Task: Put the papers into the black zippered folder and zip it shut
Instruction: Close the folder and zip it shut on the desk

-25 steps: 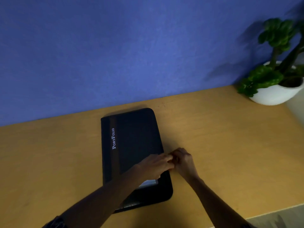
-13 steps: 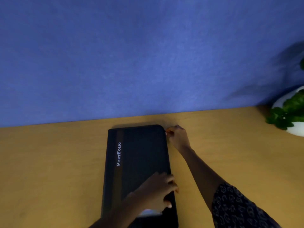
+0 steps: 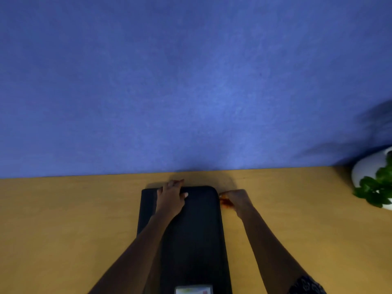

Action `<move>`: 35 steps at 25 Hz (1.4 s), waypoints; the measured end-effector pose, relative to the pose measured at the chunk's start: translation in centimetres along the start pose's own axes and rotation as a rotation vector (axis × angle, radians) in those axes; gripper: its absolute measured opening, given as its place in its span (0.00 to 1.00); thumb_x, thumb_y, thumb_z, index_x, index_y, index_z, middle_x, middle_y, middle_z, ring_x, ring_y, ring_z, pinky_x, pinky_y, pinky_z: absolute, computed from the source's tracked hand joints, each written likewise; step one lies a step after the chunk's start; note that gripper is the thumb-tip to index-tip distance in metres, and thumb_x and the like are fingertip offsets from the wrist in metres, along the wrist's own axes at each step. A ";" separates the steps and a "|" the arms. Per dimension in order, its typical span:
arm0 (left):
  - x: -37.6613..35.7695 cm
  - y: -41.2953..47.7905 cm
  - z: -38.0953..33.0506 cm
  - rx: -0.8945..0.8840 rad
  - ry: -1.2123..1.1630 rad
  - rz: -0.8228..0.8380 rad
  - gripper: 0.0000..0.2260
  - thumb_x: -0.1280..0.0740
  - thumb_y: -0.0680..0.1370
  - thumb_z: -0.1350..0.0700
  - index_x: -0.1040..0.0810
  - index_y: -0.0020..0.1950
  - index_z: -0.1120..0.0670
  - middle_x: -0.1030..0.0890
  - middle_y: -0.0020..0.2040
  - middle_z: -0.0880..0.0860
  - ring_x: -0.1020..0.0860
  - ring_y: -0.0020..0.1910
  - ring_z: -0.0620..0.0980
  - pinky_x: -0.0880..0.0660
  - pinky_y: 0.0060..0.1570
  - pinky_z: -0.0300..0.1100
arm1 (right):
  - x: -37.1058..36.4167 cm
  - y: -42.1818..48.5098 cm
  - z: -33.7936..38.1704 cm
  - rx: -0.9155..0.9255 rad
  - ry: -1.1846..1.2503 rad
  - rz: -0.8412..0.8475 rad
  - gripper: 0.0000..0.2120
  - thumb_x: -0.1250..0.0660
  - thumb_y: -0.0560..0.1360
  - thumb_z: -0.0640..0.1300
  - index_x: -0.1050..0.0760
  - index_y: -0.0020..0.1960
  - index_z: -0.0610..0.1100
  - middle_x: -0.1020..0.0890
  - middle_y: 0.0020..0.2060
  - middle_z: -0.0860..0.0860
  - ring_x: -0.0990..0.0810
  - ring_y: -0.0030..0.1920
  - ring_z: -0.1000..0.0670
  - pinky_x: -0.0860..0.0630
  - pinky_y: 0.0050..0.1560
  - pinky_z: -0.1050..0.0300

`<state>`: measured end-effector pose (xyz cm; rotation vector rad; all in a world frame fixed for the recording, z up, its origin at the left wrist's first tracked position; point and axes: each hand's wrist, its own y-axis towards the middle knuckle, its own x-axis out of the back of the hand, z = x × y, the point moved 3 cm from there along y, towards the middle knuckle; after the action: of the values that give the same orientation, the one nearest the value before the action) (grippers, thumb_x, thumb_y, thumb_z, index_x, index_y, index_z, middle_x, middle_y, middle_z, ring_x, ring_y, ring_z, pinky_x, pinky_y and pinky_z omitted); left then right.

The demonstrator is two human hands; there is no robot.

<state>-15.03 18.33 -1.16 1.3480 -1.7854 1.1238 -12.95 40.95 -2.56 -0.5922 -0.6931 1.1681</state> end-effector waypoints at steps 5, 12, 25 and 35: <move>-0.6 0.3 0.8 -0.027 -0.246 -0.069 0.15 0.31 0.76 0.55 0.23 0.62 0.46 0.29 0.67 0.49 0.40 0.72 0.52 0.51 0.73 0.50 | -0.1 0.4 0.4 -0.086 0.127 -0.082 0.06 0.30 0.70 0.31 0.22 0.47 0.32 0.18 0.40 0.38 0.19 0.38 0.45 0.20 0.41 0.53; -1.2 0.1 1.4 -0.072 -0.271 -0.152 0.15 0.30 0.75 0.57 0.21 0.61 0.49 0.25 0.63 0.50 0.37 0.70 0.53 0.56 0.74 0.48 | -4.8 1.6 5.5 0.108 -0.297 -0.144 0.05 0.28 0.62 0.34 0.24 0.34 0.38 0.22 0.31 0.42 0.25 0.31 0.46 0.30 0.30 0.57; 2.9 -5.9 8.4 0.528 -0.187 -0.024 0.28 0.33 0.77 0.47 0.37 0.72 0.56 0.36 0.70 0.62 0.41 0.71 0.64 0.48 0.73 0.61 | -16.8 -0.7 7.8 0.297 -0.772 0.014 0.09 0.29 0.65 0.39 0.29 0.33 0.43 0.24 0.34 0.48 0.23 0.40 0.47 0.29 0.35 0.58; 2.2 -6.4 9.1 0.469 -0.171 -0.030 0.28 0.34 0.77 0.45 0.39 0.75 0.48 0.33 0.68 0.56 0.38 0.69 0.58 0.43 0.70 0.57 | -25.9 -3.5 7.2 0.350 -0.710 0.090 0.04 0.29 0.63 0.38 0.21 0.36 0.38 0.16 0.36 0.44 0.17 0.38 0.46 0.22 0.32 0.59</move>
<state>-9.37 8.45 -1.64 1.7805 -1.6698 1.5142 -22.30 15.64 0.07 0.1094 -1.0313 1.5569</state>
